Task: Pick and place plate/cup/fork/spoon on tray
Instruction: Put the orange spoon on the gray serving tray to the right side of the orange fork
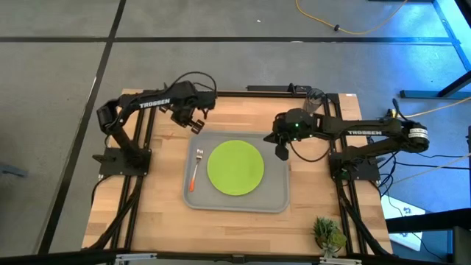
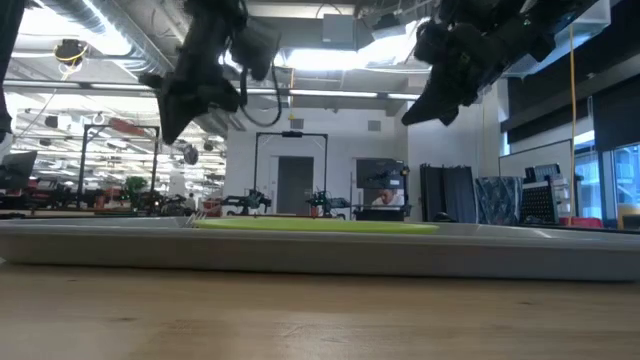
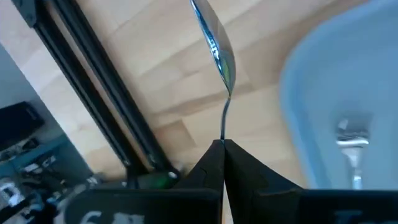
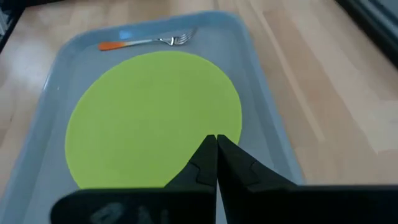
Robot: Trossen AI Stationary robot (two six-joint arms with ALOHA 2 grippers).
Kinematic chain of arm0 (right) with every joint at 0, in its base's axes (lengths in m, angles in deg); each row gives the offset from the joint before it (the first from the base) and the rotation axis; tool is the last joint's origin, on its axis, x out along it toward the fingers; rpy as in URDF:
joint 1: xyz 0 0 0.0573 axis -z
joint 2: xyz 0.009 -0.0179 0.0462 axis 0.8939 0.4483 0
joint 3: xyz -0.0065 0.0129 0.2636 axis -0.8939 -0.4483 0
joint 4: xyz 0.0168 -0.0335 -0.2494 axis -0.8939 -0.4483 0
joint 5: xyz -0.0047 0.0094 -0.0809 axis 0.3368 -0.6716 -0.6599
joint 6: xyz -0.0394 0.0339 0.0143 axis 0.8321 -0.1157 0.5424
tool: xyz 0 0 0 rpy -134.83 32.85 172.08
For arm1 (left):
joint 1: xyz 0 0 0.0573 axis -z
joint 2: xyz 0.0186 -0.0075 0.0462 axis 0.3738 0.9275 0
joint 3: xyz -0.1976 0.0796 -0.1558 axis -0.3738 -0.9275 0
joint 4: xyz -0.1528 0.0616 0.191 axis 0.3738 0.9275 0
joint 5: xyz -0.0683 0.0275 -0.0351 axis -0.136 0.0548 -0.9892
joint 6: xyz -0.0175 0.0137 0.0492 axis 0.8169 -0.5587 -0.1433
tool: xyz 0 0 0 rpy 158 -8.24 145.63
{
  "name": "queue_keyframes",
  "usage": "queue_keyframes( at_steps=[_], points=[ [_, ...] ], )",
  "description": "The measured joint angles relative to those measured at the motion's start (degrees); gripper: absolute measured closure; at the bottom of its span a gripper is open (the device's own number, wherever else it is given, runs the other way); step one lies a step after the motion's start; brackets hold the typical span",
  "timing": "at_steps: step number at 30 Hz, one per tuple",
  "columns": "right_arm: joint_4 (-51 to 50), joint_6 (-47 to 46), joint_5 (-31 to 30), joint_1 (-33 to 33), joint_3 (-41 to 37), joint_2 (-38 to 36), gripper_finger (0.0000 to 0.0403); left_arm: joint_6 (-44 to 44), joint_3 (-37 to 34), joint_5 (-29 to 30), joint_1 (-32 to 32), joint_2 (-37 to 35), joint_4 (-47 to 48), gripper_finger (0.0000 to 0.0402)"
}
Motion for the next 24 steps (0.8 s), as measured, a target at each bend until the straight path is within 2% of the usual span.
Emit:
queue_keyframes(
  at_steps=[6,13,18,24],
  points=[
    [-2.94,2.51,-0.41,0.00,0.02,-4.79,0.0397,15.41,0.03,-2.75,10.22,-3.66,0.00,0.0401],
    [-3.57,3.65,-0.40,-0.02,0.02,-7.79,0.0397,29.75,0.01,-3.52,21.98,-3.93,-1.48,0.0401],
    [-3.71,3.40,-0.43,-0.02,0.02,-7.97,0.0397,39.34,0.01,-1.57,28.69,-3.72,-6.18,0.0401],
    [-3.66,3.43,-0.44,-0.02,0.02,-7.99,0.0397,49.04,-0.06,1.18,35.25,-1.12,-7.05,0.0402]
  ],
)
